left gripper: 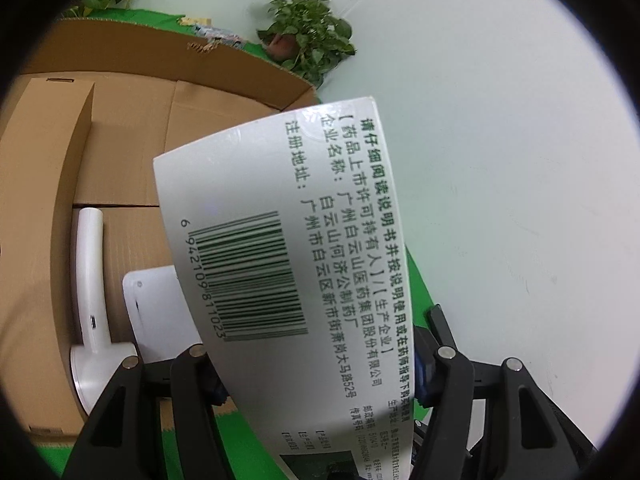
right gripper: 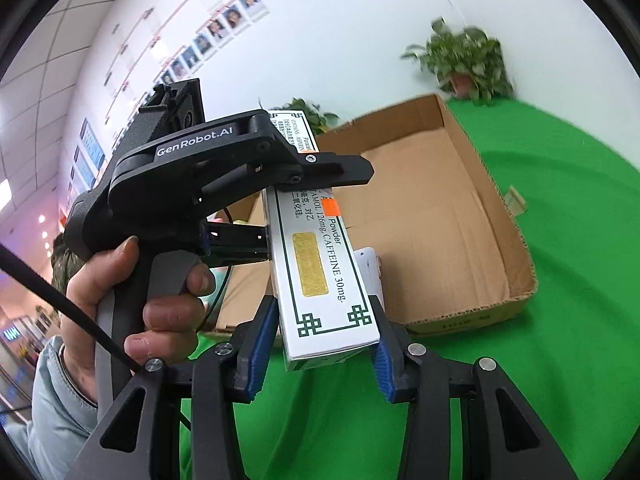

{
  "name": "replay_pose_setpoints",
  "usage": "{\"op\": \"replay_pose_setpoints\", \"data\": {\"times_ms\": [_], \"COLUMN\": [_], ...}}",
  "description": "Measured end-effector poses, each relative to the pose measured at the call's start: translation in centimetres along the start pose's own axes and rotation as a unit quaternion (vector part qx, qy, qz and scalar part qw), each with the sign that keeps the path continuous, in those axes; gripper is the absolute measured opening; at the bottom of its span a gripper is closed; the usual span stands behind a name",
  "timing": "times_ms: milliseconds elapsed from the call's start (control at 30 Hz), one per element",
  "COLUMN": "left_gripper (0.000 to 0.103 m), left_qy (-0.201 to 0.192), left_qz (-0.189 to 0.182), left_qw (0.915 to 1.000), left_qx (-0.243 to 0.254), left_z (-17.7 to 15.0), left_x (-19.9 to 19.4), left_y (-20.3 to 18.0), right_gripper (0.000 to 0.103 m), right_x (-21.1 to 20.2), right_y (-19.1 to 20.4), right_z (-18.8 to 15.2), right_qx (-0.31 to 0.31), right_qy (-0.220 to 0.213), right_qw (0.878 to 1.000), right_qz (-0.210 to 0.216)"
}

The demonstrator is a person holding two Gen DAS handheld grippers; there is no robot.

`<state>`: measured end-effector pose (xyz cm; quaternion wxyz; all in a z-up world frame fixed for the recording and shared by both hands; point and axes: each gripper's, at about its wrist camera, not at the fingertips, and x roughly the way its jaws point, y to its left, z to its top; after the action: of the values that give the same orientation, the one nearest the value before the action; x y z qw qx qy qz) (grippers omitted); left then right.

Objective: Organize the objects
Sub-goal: 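Lift the medicine box with the right gripper and carry it over the box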

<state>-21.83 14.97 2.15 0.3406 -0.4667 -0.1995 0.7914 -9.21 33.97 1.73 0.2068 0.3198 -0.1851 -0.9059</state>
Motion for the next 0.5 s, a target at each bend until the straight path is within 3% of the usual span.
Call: {"op": "replay_pose_setpoints", "data": {"times_ms": [200, 300, 500], "left_gripper": [0.063, 0.063, 0.062], "left_qy": [0.024, 0.035, 0.058], "left_qz": [0.036, 0.048, 0.091], "left_qw": [0.9989, 0.9979, 0.9939], "left_qx": [-0.019, -0.026, -0.021], "left_z": [1.8, 2.9, 4.5], "left_x": [3.0, 4.5, 7.4], "left_y": [1.4, 2.1, 2.9], "right_gripper": [0.049, 0.058, 0.058], "right_x": [5.0, 6.4, 7.6], "right_y": [-3.1, -4.7, -7.6], "right_z": [2.1, 2.4, 3.3], "right_qx": [0.028, 0.042, 0.046], "right_qy": [0.046, 0.063, 0.057], "right_qw": [0.998, 0.997, 0.995], "right_qz": [-0.020, -0.033, -0.066]}}
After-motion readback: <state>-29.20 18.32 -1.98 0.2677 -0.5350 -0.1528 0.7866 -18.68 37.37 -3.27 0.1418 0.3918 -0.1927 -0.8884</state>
